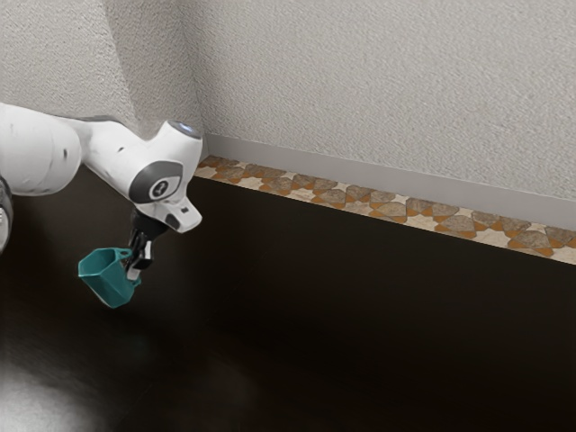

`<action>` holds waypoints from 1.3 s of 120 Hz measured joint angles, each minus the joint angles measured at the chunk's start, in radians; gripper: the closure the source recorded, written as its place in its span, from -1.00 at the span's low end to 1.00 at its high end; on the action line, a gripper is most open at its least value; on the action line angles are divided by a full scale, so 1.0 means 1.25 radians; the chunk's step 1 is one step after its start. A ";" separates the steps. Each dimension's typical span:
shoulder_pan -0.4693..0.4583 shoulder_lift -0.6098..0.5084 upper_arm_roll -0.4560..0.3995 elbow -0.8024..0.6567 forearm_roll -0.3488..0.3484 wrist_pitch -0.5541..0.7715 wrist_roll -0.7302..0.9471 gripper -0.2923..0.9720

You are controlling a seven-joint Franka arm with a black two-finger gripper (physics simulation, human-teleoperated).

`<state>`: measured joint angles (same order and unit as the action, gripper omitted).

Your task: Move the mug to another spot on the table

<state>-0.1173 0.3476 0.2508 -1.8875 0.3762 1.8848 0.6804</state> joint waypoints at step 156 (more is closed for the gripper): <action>-0.255 0.118 -0.008 0.070 -0.058 0.067 -0.146 0.39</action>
<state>-0.4354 0.4952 0.2407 -1.7998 0.3041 1.9683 0.4983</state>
